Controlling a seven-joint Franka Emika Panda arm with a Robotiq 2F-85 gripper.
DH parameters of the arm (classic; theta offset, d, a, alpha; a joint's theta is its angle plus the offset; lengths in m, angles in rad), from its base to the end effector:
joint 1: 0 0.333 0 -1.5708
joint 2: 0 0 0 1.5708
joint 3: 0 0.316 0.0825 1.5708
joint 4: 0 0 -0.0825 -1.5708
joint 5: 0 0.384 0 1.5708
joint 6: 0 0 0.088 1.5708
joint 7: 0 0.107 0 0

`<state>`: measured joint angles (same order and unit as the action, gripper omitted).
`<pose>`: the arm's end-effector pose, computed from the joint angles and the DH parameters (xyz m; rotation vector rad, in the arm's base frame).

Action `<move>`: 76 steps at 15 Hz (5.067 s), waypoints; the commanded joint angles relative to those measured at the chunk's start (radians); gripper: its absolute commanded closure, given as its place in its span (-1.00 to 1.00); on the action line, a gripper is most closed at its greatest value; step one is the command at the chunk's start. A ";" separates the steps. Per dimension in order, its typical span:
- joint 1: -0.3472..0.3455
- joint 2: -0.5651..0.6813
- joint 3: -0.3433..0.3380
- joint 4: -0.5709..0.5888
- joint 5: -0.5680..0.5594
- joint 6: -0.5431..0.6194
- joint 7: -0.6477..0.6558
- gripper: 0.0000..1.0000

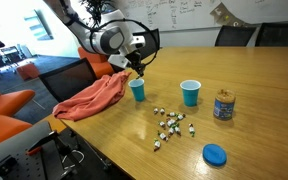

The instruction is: Put one candy in each cup

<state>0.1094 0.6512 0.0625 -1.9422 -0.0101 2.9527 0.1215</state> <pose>0.6386 0.1090 0.1811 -3.0102 -0.0607 -0.5359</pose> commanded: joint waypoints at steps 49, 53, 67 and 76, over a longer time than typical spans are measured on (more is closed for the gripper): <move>0.008 0.303 -0.201 0.199 0.027 -0.228 0.099 -0.17; 0.009 0.315 -0.198 0.214 0.028 -0.228 0.097 0.49; -0.080 -0.002 -0.170 -0.015 0.102 -0.036 0.080 0.88; -0.057 0.044 -0.255 0.105 0.091 0.008 0.164 0.88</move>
<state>0.0128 0.6530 -0.1500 -1.8835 0.0780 2.9424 0.2250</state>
